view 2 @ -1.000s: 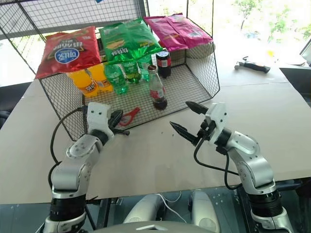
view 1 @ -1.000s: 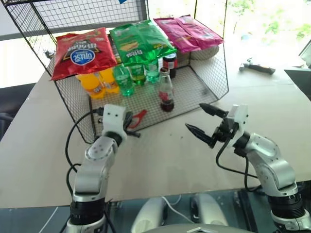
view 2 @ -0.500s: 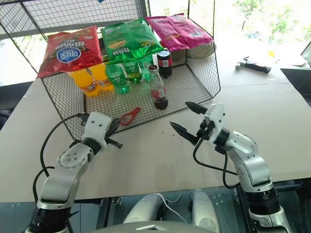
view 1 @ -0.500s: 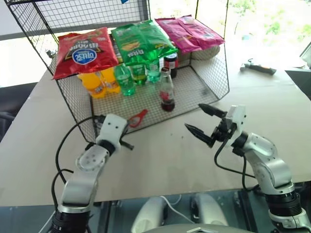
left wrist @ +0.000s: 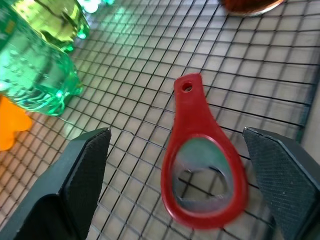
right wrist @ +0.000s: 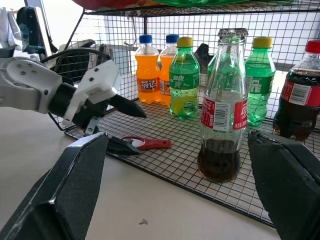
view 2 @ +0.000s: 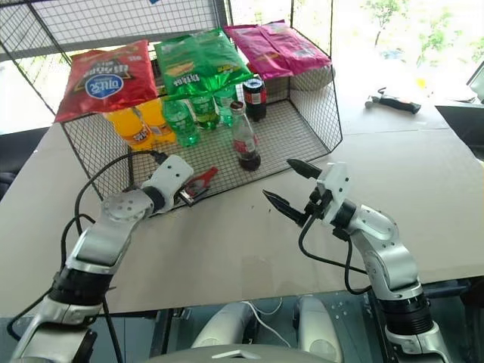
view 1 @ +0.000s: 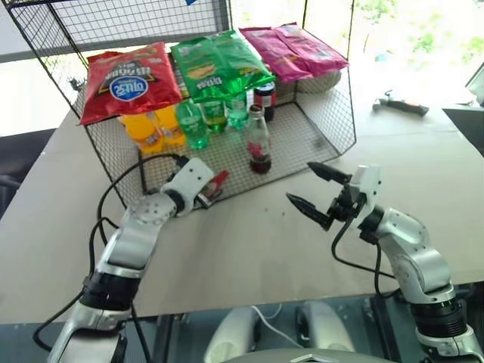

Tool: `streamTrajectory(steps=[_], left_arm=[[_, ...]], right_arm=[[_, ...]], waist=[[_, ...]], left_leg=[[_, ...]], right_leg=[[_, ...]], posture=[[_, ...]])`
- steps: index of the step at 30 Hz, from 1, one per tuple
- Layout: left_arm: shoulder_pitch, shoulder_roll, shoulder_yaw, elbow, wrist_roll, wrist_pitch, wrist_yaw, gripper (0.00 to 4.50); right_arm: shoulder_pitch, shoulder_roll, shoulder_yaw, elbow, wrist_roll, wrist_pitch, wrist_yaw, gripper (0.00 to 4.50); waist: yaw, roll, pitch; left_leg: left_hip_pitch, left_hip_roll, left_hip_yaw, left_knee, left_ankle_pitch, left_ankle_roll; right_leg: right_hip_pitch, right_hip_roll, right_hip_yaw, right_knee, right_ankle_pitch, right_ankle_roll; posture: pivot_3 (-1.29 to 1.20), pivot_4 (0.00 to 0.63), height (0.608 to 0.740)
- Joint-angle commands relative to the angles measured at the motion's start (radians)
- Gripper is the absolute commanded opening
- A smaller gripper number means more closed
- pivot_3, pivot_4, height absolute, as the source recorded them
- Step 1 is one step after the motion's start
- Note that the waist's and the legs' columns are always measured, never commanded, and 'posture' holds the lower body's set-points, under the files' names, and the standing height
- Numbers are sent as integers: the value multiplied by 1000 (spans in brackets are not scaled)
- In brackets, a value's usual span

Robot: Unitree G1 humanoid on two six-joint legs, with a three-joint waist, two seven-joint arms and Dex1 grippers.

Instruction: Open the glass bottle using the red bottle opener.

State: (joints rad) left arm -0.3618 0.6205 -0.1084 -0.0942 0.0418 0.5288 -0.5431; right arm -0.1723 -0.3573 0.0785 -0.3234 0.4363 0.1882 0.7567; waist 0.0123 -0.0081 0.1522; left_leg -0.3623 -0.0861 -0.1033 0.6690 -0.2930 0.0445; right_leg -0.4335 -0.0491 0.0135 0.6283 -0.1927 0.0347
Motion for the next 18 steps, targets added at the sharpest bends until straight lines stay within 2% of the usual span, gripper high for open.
streamTrajectory(steps=[1,6,11,14,18], left_arm=[[-37,-3,-11,36,-17,48,-46,4481],[-83,5,-53,75,-41,184,-131,4481],[-64,53,-96,-6,-93,421,-217,4481],[-42,65,-94,-47,-115,498,-215,4481],[-33,33,-49,-55,-143,556,-177,4481]], right_arm=[[4,2,-8,-25,0,-23,-2,4500],[11,6,-8,-33,-3,-24,-10,4500],[19,4,-11,-43,-5,-22,-18,4500],[21,3,-12,-46,-5,-21,-22,4500],[23,5,-6,-49,-6,-20,-27,4500]], waist=[[-1,0,0],[1,0,0],[-6,1,-1],[-15,2,-2],[-20,5,-4]], left_leg=[[0,0,0,0,0,0],[0,0,0,0,0,0],[1,0,0,0,0,0],[2,0,0,0,0,0],[2,0,0,0,0,0]], right_leg=[[0,0,0,0,0,0],[0,0,0,0,0,0],[0,0,1,1,0,0],[0,0,2,1,0,0],[1,0,2,2,0,0]], posture=[[0,150,735],[0,150,735],[0,150,735],[0,150,735],[0,150,735]])
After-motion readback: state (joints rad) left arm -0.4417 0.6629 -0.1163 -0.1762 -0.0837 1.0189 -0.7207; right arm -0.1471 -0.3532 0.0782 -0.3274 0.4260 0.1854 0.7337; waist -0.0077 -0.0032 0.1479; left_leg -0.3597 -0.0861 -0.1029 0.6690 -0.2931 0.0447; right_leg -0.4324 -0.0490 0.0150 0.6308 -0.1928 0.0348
